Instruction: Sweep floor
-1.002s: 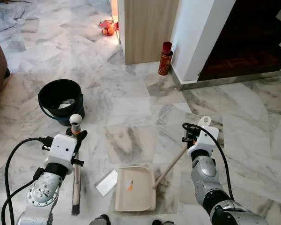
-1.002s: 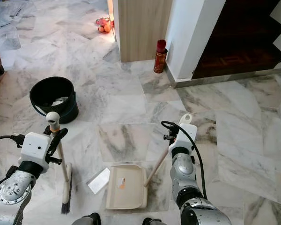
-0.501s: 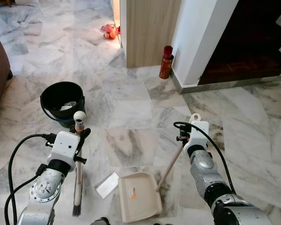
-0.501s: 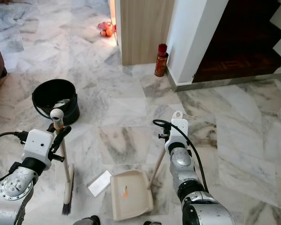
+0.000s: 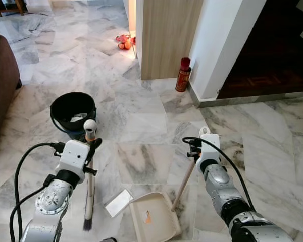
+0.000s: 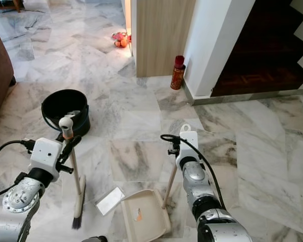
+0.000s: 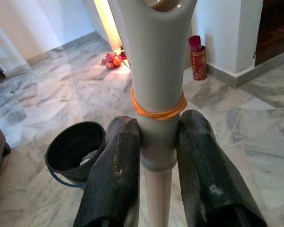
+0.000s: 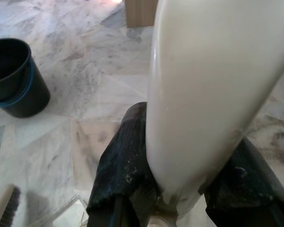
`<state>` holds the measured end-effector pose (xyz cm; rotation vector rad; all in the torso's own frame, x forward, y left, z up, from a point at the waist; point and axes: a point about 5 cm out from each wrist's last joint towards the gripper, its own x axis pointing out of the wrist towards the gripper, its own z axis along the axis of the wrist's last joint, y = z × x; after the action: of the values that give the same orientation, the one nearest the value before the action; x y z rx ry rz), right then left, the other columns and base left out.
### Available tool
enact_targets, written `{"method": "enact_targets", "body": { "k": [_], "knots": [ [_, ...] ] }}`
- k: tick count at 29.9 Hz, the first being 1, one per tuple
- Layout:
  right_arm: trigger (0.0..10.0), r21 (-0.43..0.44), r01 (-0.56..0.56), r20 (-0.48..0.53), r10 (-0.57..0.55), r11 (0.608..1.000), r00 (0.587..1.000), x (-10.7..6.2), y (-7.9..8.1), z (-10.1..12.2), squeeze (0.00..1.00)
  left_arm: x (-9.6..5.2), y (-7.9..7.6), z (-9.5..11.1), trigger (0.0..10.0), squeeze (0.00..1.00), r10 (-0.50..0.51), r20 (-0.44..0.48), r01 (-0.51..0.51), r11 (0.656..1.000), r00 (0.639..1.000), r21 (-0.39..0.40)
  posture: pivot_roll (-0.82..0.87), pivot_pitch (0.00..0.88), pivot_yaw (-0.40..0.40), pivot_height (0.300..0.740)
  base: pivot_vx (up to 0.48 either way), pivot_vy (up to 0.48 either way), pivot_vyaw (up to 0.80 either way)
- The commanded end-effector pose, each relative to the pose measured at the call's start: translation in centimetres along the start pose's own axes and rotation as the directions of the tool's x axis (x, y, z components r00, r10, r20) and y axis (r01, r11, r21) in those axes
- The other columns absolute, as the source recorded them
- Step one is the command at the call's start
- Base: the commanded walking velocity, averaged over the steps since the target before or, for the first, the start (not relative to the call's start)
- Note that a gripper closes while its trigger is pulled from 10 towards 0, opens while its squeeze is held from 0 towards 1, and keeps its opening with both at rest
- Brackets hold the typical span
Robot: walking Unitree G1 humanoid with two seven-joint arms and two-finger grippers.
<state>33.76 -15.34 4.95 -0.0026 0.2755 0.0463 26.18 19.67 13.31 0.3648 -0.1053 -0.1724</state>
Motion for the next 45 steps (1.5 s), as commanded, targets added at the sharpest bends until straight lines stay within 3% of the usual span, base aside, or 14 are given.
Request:
{"method": "enact_targets", "body": {
  "k": [1,26,45],
  "knots": [
    [10.0,0.029,0.041,-0.049,-0.04,0.999,0.998,-0.5,-0.6,-1.3,0.0,0.1,0.4,0.3,10.0,0.0,0.005,0.019,-0.005,1.0,1.0,0.011,0.2,0.121,-0.065,0.74,0.0,0.0,0.0],
    [10.0,0.15,0.116,0.24,-0.15,0.982,0.959,0.3,-1.5,4.0,0.0,0.5,0.7,0.6,10.0,0.0,0.014,0.04,-0.014,1.0,0.999,0.014,0.2,0.104,-0.063,0.74,0.0,0.0,0.0],
    [10.0,0.068,0.153,0.118,-0.16,0.986,0.98,-1.1,-0.9,-0.8,0.0,-1.0,1.1,0.2,10.0,0.0,0.01,0.004,-0.01,0.999,1.0,0.038,0.25,0.142,-0.052,0.74,0.0,0.0,0.0]
  ]
}}
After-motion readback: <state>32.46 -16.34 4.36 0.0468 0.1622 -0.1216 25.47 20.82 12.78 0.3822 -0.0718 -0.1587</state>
